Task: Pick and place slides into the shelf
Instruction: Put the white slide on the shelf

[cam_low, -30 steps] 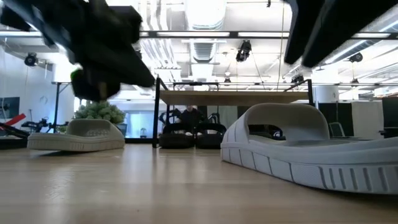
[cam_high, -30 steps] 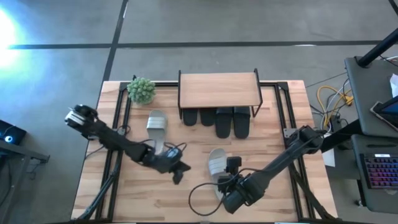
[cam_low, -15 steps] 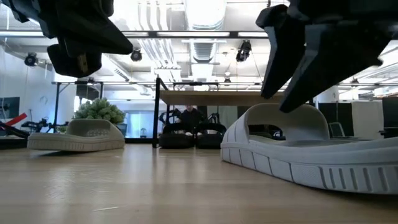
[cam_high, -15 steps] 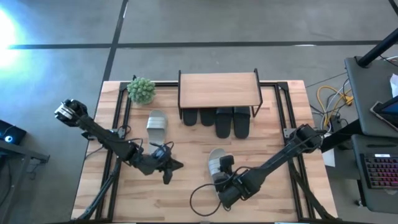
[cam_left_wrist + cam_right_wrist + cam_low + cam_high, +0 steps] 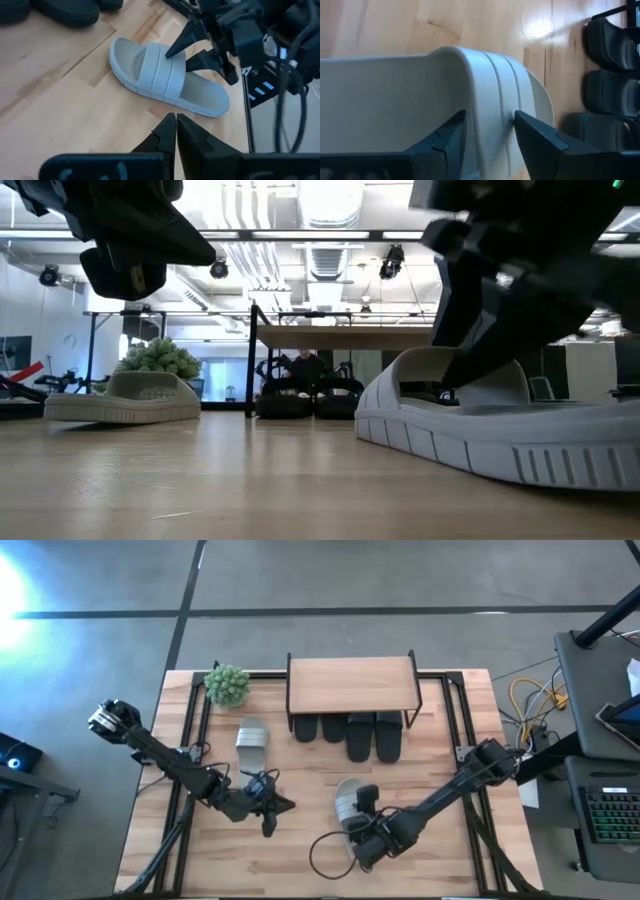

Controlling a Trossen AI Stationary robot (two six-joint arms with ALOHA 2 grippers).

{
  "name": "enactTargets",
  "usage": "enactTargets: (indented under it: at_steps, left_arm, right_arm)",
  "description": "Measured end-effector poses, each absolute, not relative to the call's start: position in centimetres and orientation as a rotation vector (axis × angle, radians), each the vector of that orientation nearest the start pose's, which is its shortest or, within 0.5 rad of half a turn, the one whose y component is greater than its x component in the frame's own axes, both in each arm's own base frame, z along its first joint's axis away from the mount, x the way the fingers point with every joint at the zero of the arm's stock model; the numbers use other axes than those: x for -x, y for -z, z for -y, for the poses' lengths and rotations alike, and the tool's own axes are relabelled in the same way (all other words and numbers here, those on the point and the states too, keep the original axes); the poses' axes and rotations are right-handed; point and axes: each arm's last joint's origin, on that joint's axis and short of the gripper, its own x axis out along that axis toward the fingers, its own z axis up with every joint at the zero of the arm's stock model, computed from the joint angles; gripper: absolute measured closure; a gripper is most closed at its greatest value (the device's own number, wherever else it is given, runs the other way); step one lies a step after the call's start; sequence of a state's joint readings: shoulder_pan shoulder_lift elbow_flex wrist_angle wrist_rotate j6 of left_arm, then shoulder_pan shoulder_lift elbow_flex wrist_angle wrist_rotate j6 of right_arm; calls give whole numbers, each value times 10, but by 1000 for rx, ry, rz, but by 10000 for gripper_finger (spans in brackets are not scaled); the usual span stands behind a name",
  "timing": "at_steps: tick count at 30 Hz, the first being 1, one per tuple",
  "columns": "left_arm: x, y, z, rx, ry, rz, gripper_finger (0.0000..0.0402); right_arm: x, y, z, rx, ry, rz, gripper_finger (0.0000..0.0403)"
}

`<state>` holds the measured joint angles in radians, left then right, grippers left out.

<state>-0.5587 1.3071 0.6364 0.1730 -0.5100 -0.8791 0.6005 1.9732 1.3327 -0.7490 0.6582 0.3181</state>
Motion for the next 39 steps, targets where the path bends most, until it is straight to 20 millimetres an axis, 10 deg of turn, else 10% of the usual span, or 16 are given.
enactTargets:
  at_steps: [13,23,39]
  left_arm:
    - [-230,-209,127,582,-135,-410,402]
    - [-231,-211,128,586,-133,-406,402]
    - [-213,-261,113,625,-146,-201,402]
  right_arm:
    - [-326,-161,-184,673,269,-1041,362]
    - [-355,-244,-180,725,405,-942,390]
    - [-398,-319,-26,776,595,-1156,390]
